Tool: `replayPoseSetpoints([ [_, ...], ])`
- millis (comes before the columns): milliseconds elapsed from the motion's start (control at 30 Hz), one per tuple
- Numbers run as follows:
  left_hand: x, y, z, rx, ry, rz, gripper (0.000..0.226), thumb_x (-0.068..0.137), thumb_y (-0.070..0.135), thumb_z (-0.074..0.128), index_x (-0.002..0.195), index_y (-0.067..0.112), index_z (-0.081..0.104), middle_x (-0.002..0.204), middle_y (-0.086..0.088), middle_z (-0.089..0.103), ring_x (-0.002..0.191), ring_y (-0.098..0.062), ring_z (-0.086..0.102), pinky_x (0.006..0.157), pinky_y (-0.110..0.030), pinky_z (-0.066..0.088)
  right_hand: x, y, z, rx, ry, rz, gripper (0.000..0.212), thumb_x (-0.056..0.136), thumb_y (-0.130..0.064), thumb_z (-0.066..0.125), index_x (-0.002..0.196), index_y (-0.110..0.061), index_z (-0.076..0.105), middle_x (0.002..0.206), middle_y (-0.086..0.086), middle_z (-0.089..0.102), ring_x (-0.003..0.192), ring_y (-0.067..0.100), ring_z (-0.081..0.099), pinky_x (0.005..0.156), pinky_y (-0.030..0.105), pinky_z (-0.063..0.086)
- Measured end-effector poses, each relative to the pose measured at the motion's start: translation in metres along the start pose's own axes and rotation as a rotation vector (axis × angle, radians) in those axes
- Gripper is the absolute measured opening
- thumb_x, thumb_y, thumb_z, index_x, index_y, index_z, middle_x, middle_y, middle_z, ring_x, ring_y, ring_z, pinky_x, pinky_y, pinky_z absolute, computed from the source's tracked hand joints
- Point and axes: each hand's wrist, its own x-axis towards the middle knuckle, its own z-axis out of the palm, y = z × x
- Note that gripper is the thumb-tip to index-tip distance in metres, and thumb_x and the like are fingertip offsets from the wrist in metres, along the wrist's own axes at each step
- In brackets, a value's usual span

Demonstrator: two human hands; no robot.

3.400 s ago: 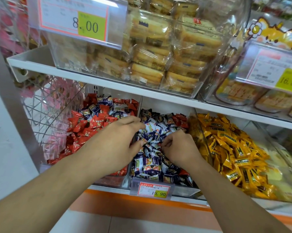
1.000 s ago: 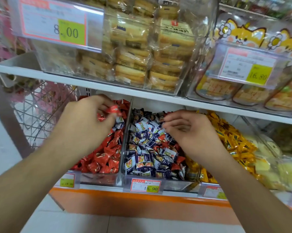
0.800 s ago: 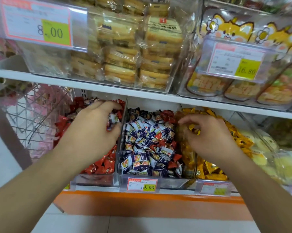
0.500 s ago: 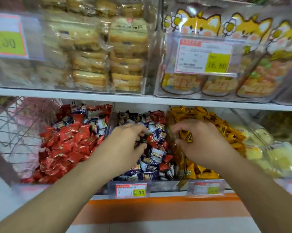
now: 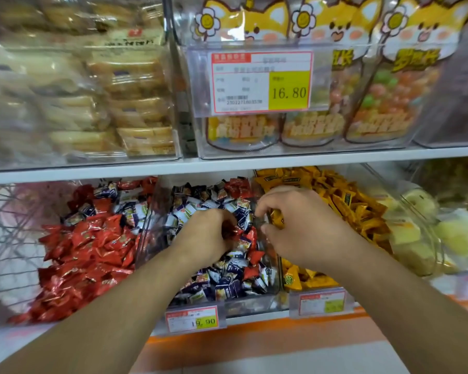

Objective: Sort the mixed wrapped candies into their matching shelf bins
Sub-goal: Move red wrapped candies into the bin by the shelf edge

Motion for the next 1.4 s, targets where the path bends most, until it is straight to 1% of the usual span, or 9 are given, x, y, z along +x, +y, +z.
replayPoseSetpoints([
  [267,0.000,-0.002,0.005,-0.015,0.002,0.034,0.021,0.086,0.025,0.080,0.104,0.029,0.070,0.086,0.009,0.070,0.082,-0.013,0.067,0.077,-0.031,0.058,0.000,-0.001,0.002,-0.002,0.002,-0.001,0.017,0.096,-0.016,0.070,0.110,-0.026,0.072,0.128,-0.014,0.058,0.124,0.007,0.053,0.097,0.018,0.042],
  [600,-0.012,-0.002,-0.004,-0.136,0.089,0.029,0.023,0.087,0.023,0.080,0.096,0.034,0.062,0.081,0.010,0.066,0.071,-0.011,0.064,0.061,-0.027,0.052,0.000,-0.003,0.002,-0.030,0.009,-0.011,0.019,0.097,-0.012,0.068,0.110,-0.025,0.073,0.127,-0.013,0.059,0.121,0.008,0.054,0.094,0.014,0.039],
  [767,-0.037,-0.002,-0.030,-0.348,0.200,-0.029,0.023,0.085,0.024,0.083,0.096,0.036,0.067,0.085,0.011,0.070,0.079,0.004,0.063,0.068,-0.007,0.045,0.000,-0.008,0.004,-0.073,0.032,-0.024,0.022,0.097,-0.017,0.068,0.117,-0.025,0.071,0.125,-0.011,0.060,0.121,0.010,0.054,0.092,0.020,0.046],
  [900,-0.076,-0.004,-0.060,-0.482,0.243,-0.066,0.024,0.084,0.027,0.084,0.098,0.037,0.067,0.083,0.006,0.071,0.080,-0.006,0.068,0.080,-0.032,0.057,0.000,-0.016,0.008,-0.107,0.040,-0.061,0.027,0.097,-0.021,0.068,0.124,-0.024,0.069,0.124,-0.009,0.061,0.125,0.013,0.050,0.100,0.028,0.049],
  [967,-0.093,-0.012,-0.079,-0.514,0.324,-0.092,0.023,0.083,0.027,0.084,0.098,0.034,0.068,0.081,0.011,0.072,0.075,-0.005,0.069,0.076,-0.033,0.056,-0.001,-0.019,0.011,-0.110,0.028,-0.062,0.028,0.097,-0.022,0.068,0.125,-0.025,0.069,0.126,-0.009,0.061,0.127,0.014,0.049,0.103,0.029,0.048],
  [1067,-0.110,-0.038,-0.105,-0.393,0.532,-0.235,0.024,0.083,0.038,0.082,0.096,0.026,0.066,0.081,0.013,0.071,0.083,-0.010,0.070,0.081,-0.037,0.056,-0.002,-0.021,0.011,-0.122,0.019,-0.034,0.027,0.096,-0.021,0.069,0.123,-0.025,0.070,0.126,-0.008,0.062,0.126,0.013,0.051,0.101,0.025,0.046],
  [1167,-0.117,-0.061,-0.116,-0.040,0.522,-0.408,0.046,0.086,0.048,0.075,0.116,0.014,0.062,0.112,-0.007,0.069,0.107,-0.035,0.064,0.089,-0.043,0.052,-0.003,-0.020,0.008,-0.123,0.007,0.001,0.024,0.096,-0.018,0.070,0.119,-0.026,0.072,0.121,-0.008,0.063,0.116,0.012,0.057,0.091,0.018,0.042],
  [1267,-0.118,-0.059,-0.112,0.061,0.457,-0.317,0.047,0.088,0.039,0.073,0.126,0.014,0.060,0.120,-0.013,0.061,0.112,-0.036,0.058,0.091,-0.041,0.047,-0.002,-0.020,0.006,-0.142,0.006,0.017,0.024,0.096,-0.018,0.069,0.119,-0.026,0.072,0.124,-0.009,0.065,0.117,0.012,0.059,0.092,0.015,0.039],
  [1400,-0.113,-0.038,-0.100,0.021,0.393,-0.040,0.045,0.093,0.032,0.069,0.137,0.030,0.058,0.133,0.007,0.056,0.121,-0.013,0.053,0.103,-0.025,0.038,-0.002,-0.019,-0.002,-0.140,-0.019,0.051,0.027,0.095,-0.024,0.074,0.120,-0.033,0.071,0.134,-0.011,0.062,0.124,0.014,0.059,0.093,0.018,0.042],
])
